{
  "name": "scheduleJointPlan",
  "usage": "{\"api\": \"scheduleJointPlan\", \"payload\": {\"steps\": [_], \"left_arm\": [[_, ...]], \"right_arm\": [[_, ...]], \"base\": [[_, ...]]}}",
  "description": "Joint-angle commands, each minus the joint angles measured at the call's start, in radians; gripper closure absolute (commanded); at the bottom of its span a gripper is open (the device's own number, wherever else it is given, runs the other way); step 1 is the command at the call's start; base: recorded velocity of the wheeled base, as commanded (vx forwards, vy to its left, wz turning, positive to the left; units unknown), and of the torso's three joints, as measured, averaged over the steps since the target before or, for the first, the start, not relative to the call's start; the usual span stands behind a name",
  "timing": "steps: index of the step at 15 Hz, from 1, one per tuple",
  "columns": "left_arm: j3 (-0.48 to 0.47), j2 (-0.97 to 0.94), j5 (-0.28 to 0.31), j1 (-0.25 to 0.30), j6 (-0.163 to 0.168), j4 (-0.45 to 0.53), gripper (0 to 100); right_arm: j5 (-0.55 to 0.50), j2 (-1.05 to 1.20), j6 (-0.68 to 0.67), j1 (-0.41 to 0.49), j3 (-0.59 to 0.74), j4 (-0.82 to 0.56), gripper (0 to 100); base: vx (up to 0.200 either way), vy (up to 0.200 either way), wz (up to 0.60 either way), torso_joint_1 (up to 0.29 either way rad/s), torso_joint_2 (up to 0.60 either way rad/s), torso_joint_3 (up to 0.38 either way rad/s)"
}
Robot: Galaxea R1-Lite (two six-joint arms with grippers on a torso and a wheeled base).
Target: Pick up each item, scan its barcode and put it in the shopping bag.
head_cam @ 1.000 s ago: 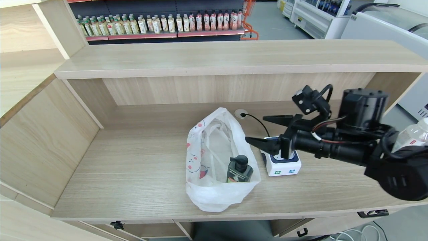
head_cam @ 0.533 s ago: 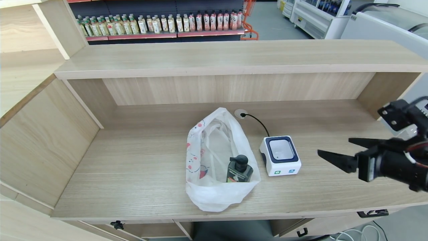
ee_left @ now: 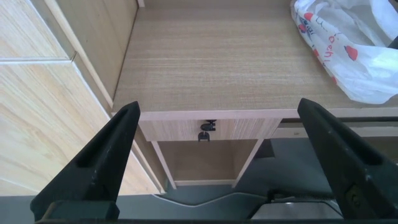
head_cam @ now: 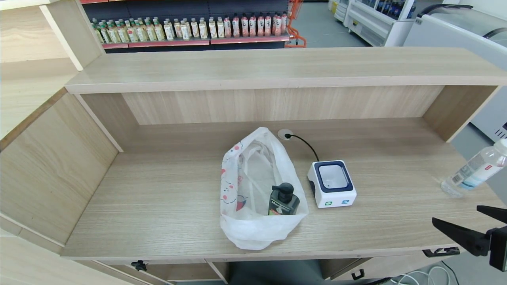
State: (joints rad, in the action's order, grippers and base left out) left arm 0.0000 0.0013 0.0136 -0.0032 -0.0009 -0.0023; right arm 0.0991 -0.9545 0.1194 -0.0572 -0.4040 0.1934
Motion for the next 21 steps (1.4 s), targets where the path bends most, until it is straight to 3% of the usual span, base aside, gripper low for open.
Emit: {"api": "scheduleJointPlan", "payload": {"steps": [1,7,21], "left_arm": [[0.0,0.0,0.0,0.0,0.001,-0.001,0],[0.0,0.0,-0.001,0.0,-0.004,-0.001,0],[0.0,0.0,-0.003,0.0,-0.01,-0.001,0]], "right_arm": [[0.001,0.022,0.0,0.022,0.002,0.0,0],[0.002,-0.006,-0.02,0.091,-0.033,0.0,0],[0.01,-0.018,-0.02,0.086,-0.018,-0.06,0]], "base": [[0.0,-0.2,0.0,0.002,0.01,0.007],[0.0,-0.2,0.0,0.003,0.0,0.003],[0.0,-0.2,0.0,0.002,0.0,0.002]]}}
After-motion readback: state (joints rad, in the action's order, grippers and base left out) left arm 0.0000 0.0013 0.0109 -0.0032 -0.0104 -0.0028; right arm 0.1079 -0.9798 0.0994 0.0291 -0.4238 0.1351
